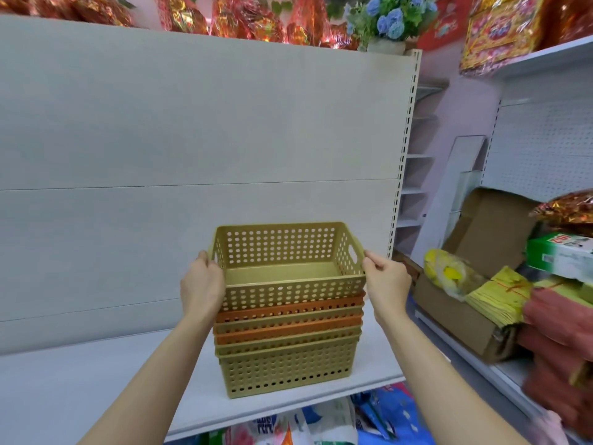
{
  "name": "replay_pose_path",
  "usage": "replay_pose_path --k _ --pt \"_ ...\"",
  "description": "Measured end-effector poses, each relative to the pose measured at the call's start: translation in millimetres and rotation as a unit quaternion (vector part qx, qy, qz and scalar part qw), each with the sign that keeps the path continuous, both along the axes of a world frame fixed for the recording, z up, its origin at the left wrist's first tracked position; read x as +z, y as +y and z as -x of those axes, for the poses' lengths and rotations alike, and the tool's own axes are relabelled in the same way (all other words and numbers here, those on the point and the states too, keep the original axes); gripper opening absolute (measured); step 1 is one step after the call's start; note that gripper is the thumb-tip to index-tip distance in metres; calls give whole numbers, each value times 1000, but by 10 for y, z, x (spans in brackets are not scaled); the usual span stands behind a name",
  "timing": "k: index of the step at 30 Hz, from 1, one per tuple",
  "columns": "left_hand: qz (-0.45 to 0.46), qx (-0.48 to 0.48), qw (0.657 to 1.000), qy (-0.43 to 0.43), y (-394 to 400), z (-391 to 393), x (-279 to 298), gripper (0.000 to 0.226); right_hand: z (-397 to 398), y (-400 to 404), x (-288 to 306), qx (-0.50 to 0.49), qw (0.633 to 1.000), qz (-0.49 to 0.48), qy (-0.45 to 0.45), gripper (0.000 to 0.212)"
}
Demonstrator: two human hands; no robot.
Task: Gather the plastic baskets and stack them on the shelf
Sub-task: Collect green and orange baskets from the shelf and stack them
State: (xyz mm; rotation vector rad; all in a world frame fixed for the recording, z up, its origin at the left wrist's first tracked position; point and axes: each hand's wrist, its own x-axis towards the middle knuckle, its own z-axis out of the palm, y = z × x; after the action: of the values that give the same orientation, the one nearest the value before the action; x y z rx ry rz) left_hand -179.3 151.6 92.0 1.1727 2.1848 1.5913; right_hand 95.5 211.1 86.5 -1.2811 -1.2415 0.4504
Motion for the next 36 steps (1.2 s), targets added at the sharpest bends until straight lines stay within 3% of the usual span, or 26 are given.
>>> replay_pose_path --k 4,8,15,19,22,23,25,27,31,36 --pt "47 20 998 43 21 46 -49 30 -18 56 -34 -8 1000 -8 -17 29" --pt "80 1 997 12 49 34 -169 26 7 79 -190 12 999 38 -35 26" --pt "-59 -110 988 -96 -323 -187 -454 59 -10 -35 -410 110 993 30 42 36" --pt "-50 -148 986 -57 -302 -43 -701 43 5 -2 -458 127 991 28 13 40" --pt "-44 -180 981 -52 -349 -8 -636 32 21 42 -463 73 994 36 -78 45" --pt "-33 -185 981 -40 -382 16 -617 34 36 20 -476 39 991 32 -124 48" --pt "-7 -184 983 3 -475 108 -598 61 115 -101 -489 -12 980 -23 -198 51" --pt "23 -165 981 98 -558 258 -627 84 271 -295 -491 -22 960 -101 -262 51" --pt "48 -148 951 268 -775 436 -631 92 650 -662 -554 14 920 -154 -359 57" --pt "66 -96 896 428 -1324 533 -611 102 1077 -1142 -688 89 895 -180 -399 58"
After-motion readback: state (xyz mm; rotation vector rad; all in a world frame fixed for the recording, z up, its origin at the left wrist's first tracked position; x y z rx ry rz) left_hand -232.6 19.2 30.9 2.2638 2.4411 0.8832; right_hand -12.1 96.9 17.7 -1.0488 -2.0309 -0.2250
